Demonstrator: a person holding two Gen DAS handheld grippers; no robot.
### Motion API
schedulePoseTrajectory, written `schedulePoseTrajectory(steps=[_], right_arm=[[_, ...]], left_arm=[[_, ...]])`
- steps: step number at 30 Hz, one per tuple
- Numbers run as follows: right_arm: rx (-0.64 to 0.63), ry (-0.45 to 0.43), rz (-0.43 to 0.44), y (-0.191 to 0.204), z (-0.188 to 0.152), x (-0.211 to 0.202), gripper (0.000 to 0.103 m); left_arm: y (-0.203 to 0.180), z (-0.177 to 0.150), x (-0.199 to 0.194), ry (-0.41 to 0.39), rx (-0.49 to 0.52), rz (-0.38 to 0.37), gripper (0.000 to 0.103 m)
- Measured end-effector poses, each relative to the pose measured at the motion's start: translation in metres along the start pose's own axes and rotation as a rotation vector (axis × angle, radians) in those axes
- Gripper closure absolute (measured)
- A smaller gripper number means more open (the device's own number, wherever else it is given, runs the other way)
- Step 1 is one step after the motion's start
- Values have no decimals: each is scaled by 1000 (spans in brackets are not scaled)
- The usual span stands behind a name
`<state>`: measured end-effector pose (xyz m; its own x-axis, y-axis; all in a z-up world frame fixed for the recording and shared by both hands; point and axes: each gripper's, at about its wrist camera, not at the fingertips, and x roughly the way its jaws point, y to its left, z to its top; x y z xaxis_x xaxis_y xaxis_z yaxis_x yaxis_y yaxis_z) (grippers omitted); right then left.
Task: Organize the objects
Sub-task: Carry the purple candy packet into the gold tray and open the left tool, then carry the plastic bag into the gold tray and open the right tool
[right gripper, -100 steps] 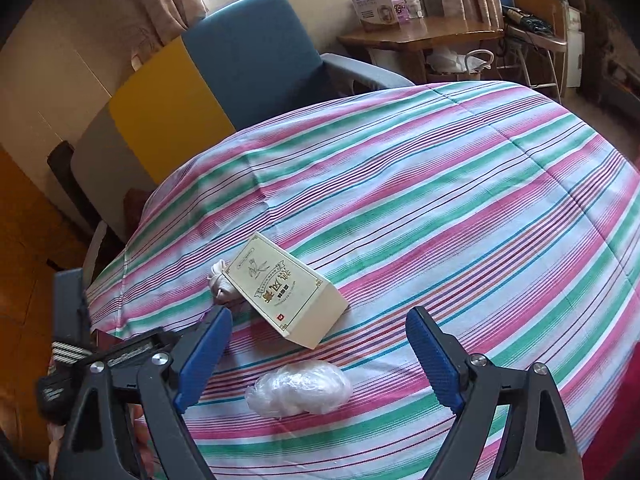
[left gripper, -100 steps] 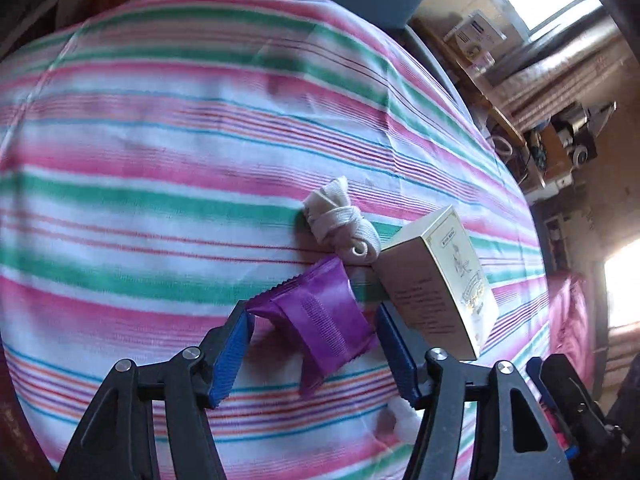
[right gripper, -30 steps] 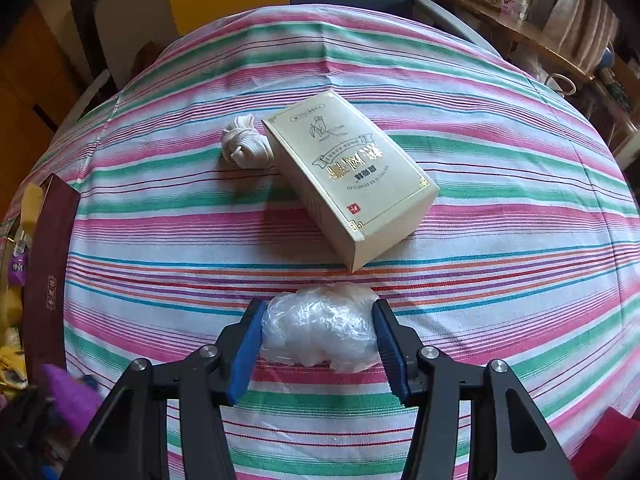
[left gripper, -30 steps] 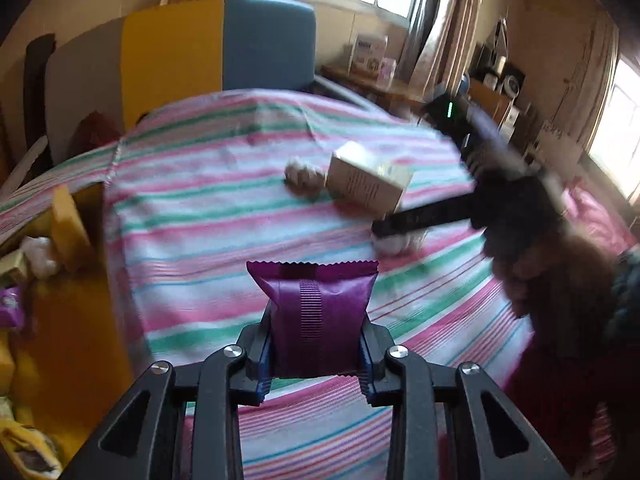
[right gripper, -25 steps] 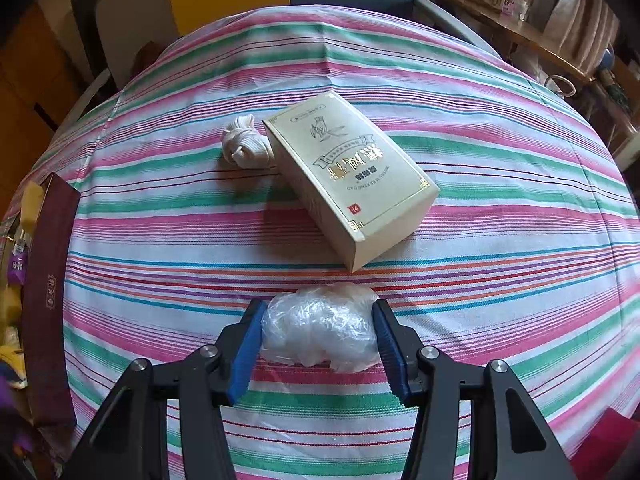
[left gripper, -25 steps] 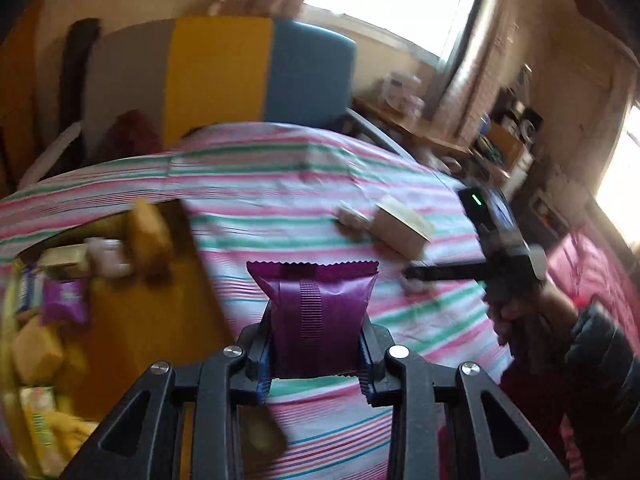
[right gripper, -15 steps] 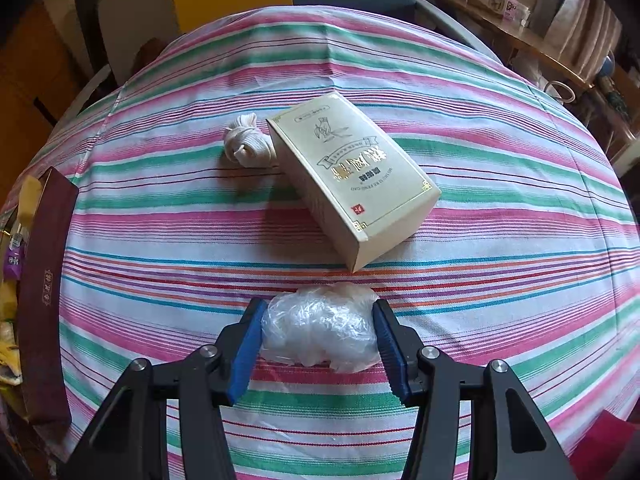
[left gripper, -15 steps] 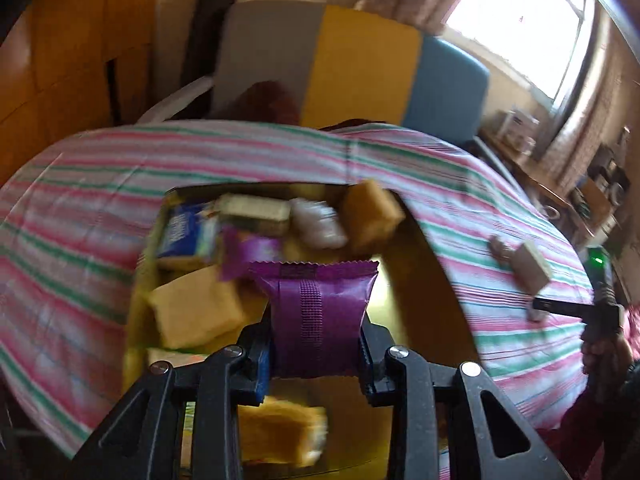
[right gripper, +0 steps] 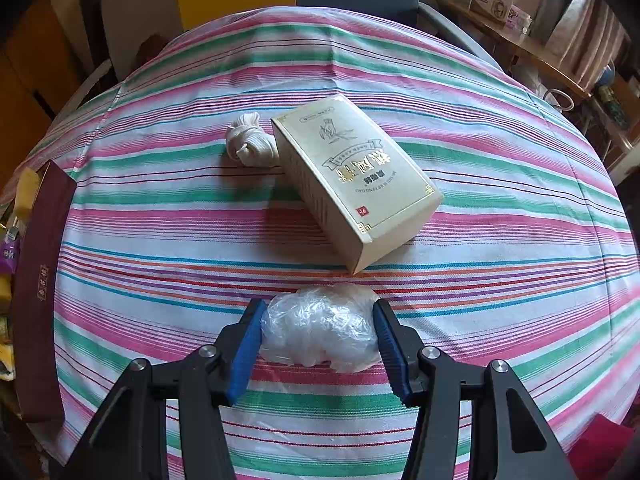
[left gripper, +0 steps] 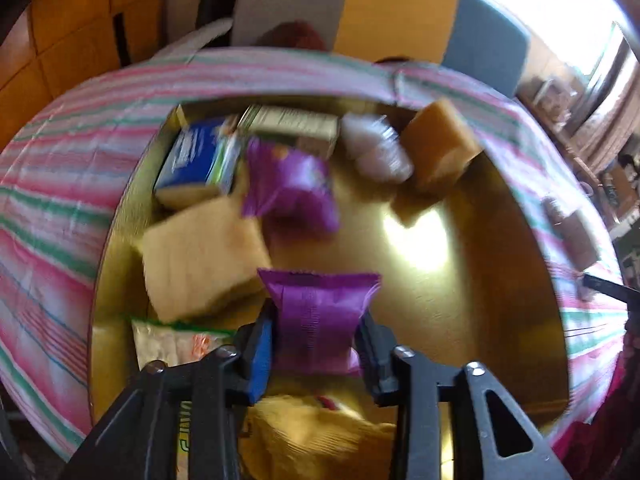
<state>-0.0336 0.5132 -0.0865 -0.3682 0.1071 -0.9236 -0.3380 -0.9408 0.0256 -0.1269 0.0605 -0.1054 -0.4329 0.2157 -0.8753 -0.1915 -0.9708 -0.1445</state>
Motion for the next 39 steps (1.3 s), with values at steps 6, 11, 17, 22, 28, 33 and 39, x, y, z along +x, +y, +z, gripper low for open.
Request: schedulePoseTrajectory(steps=[6,11,17,22,28,33,39], right_arm=[[-6,-3,-7,3,1,0,48],[-5,-2,-7,3,2,1,48],[-18,-6,-15,5,3,4,48],[-26,-8,-21,5,4,6,48],[-55,-22,-41,10,6,8,48],[-79,-34,-60,13,7,8,49],[-91,-50,-75,14,8,7,50]], left_arm=[[3,-3,0,-27,6,19,60],[2,-4,-13,-63,9,30,59],[1,-4,-48,-171,27,65,58],[-3,-10,-77,-255,63,104,58],[-8,-22,-105,-327,108,113,58],[-7,-30,-115,-337,118,104,58],[-3,-36,-115,-337,106,103,58]])
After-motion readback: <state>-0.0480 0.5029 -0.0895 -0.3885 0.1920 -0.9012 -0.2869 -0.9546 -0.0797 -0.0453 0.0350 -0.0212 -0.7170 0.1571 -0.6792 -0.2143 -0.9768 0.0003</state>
